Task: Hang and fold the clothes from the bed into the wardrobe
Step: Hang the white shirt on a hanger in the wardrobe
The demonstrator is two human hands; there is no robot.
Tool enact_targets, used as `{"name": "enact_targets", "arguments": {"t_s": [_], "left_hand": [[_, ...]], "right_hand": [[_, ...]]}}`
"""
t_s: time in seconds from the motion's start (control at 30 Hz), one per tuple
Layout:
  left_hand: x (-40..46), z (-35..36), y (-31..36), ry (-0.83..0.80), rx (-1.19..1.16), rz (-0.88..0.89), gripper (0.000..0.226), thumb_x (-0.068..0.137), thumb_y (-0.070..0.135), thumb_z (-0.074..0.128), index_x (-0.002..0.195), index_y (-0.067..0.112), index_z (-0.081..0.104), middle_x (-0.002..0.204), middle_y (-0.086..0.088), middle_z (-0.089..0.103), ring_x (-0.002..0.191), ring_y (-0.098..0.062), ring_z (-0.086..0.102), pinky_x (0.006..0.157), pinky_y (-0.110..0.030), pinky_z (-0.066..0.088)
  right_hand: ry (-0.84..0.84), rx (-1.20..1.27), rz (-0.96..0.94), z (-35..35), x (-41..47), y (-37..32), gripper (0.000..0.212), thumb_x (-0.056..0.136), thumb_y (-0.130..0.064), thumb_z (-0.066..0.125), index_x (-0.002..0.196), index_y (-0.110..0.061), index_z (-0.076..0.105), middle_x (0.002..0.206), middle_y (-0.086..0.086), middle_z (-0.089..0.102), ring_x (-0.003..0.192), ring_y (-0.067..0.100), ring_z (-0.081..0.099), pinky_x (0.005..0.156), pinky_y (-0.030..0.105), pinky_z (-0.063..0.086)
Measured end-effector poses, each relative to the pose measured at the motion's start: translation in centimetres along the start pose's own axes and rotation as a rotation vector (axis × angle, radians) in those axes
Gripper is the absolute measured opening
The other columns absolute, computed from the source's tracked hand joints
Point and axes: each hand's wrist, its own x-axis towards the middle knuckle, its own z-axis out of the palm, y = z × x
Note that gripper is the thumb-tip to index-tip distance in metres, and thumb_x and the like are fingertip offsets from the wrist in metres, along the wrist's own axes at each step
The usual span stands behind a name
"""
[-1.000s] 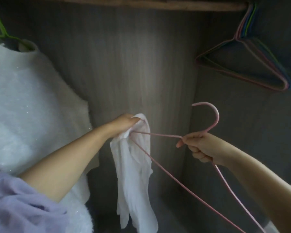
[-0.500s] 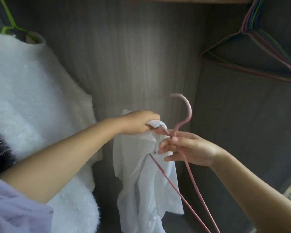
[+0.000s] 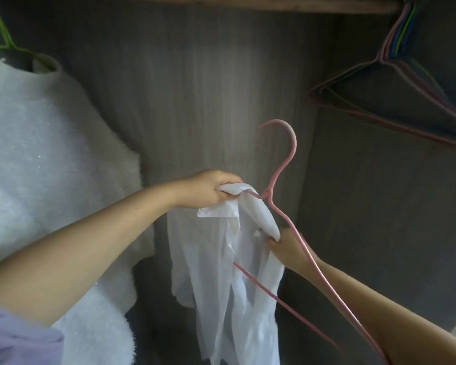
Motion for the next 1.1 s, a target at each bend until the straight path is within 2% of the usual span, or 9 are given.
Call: {"name": "enact_targets", "arguments": {"t_s": [0.07,0.2,0.37,0.53,0.67,0.73,0.87,0.97,1.1], "left_hand": [[-0.4,-0.3,-0.7,0.027,0.011,-0.013,0.014,0.085,0.023,0.05,0.088,0.017,0.063,0.082,0.003,0.061,0.076,-0.005,0.052,0.072,-0.025,0.04],[-1.0,-0.6,-2.5,0.084,0.009,-0.062,0.011,0.087,0.022,0.054,0.089,0.016,0.063,0.08,0.006,0.061,0.073,0.002,0.05,0.069,-0.019,0.039],[-0.6,0.1,-4.2,0.137,-0.006,-0.151,0.021,0.075,0.034,0.05,0.084,0.018,0.061,0.076,0.006,0.058,0.071,-0.001,0.047,0.067,-0.024,0.039],[0.3,1.2,-4.5,0.186,-0.052,-0.176,0.035,0.073,0.038,0.05,0.093,0.014,0.066,0.088,-0.006,0.066,0.08,-0.011,0.053,0.072,-0.029,0.04],[0.7,2.4,-4.0,0.23,-0.065,-0.176,0.033,0.076,0.035,0.049,0.098,0.017,0.067,0.095,-0.004,0.069,0.085,-0.011,0.058,0.081,-0.036,0.047],[0.6,2.8,-4.1,0.27,-0.03,-0.199,0.033,0.074,0.039,0.046,0.093,0.022,0.067,0.09,0.001,0.07,0.084,-0.015,0.062,0.079,-0.036,0.048],[-0.1,3.2,-4.2,0.322,0.099,-0.235,0.034,0.074,0.042,0.043,0.093,0.023,0.064,0.085,0.006,0.069,0.087,-0.022,0.065,0.076,-0.042,0.052],[-0.6,3.7,-3.5,0.399,0.162,-0.229,0.031,0.075,0.036,0.039,0.088,0.018,0.062,0.086,-0.002,0.068,0.084,-0.026,0.063,0.072,-0.039,0.051],[-0.3,5.0,-2.4,0.53,0.192,-0.222,0.014,0.086,0.019,0.044,0.088,0.015,0.058,0.094,-0.011,0.066,0.087,-0.033,0.061,0.069,-0.038,0.047]], "right_hand": [[-0.008,-0.144,0.128,-1.8,1.5,3.0,0.016,0.092,-0.021,0.056,0.093,-0.01,0.069,0.094,0.01,0.07,0.085,0.025,0.068,0.072,0.028,0.056],[0.009,-0.373,0.115,-6.6,2.8,7.7,0.026,0.097,-0.019,0.05,0.113,-0.008,0.068,0.111,0.012,0.069,0.102,0.026,0.065,0.075,0.024,0.042],[-0.012,-0.229,-0.016,-11.5,2.4,8.2,0.022,0.096,-0.019,0.057,0.077,-0.026,0.067,0.073,-0.002,0.062,0.076,0.013,0.054,0.057,0.012,0.039],[0.002,-0.465,-0.019,-13.8,3.3,6.6,0.022,0.094,-0.027,0.06,0.073,-0.023,0.06,0.064,-0.008,0.055,0.059,0.003,0.051,0.049,0.012,0.038],[0.064,-0.62,-0.024,-13.5,3.9,5.1,0.024,0.097,-0.024,0.053,0.081,-0.012,0.066,0.087,0.011,0.066,0.087,0.027,0.064,0.063,0.024,0.035],[0.085,-0.584,-0.024,-13.3,4.2,4.2,0.023,0.096,-0.016,0.05,0.095,-0.002,0.068,0.09,0.013,0.065,0.088,0.028,0.063,0.067,0.024,0.034],[0.11,-0.445,0.003,-13.5,4.7,2.7,0.023,0.092,-0.006,0.05,0.074,-0.016,0.06,0.082,0.009,0.058,0.078,0.021,0.055,0.059,0.026,0.035],[0.075,-0.297,0.032,-13.1,4.4,1.8,0.017,0.093,-0.008,0.052,0.083,-0.013,0.064,0.079,0.01,0.059,0.07,0.02,0.054,0.052,0.023,0.038],[-0.052,0.105,-0.08,-9.8,3.0,-0.1,0.011,0.089,-0.02,0.062,0.087,-0.015,0.072,0.083,0.016,0.064,0.076,0.024,0.055,0.066,0.034,0.041]]}}
